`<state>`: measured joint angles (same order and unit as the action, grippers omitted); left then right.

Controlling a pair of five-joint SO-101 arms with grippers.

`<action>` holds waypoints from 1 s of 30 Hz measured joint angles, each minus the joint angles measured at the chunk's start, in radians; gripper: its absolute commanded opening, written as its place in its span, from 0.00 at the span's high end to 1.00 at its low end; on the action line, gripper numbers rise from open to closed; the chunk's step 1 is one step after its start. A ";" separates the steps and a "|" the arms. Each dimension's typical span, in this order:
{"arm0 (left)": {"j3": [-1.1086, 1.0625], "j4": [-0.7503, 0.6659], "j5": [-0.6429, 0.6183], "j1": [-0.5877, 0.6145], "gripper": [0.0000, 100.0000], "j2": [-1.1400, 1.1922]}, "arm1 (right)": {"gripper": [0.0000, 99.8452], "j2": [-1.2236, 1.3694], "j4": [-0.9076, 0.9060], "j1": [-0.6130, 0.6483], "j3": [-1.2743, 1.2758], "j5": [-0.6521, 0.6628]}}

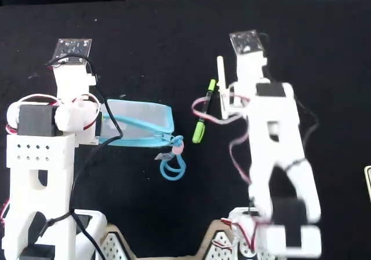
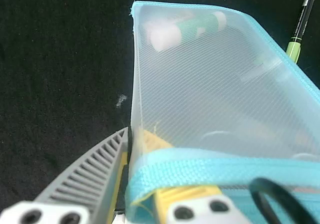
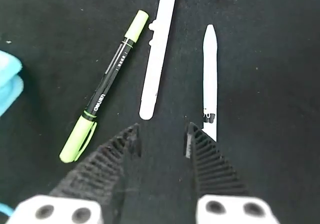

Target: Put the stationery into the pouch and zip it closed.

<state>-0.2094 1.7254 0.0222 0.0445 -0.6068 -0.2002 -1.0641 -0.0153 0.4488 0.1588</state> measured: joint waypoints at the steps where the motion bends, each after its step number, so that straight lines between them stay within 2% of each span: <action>1: 0.000 0.000 0.000 0.000 0.97 0.000 | 0.86 0.046 -0.014 0.000 -0.038 0.000; 10: 0.000 0.000 0.000 0.000 0.97 0.000 | 0.86 0.453 -0.129 -0.043 -0.434 0.046; 18: 0.000 0.000 0.000 0.000 0.97 0.000 | 0.86 0.789 -0.247 -0.074 -0.806 0.178; 30: 0.000 0.000 0.000 0.000 0.97 0.000 | 0.86 1.206 -0.456 -0.089 -1.398 0.192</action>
<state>-0.2094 1.7254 0.0222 0.0445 -0.6068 1.0058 -1.5198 -0.1043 -0.9490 0.3506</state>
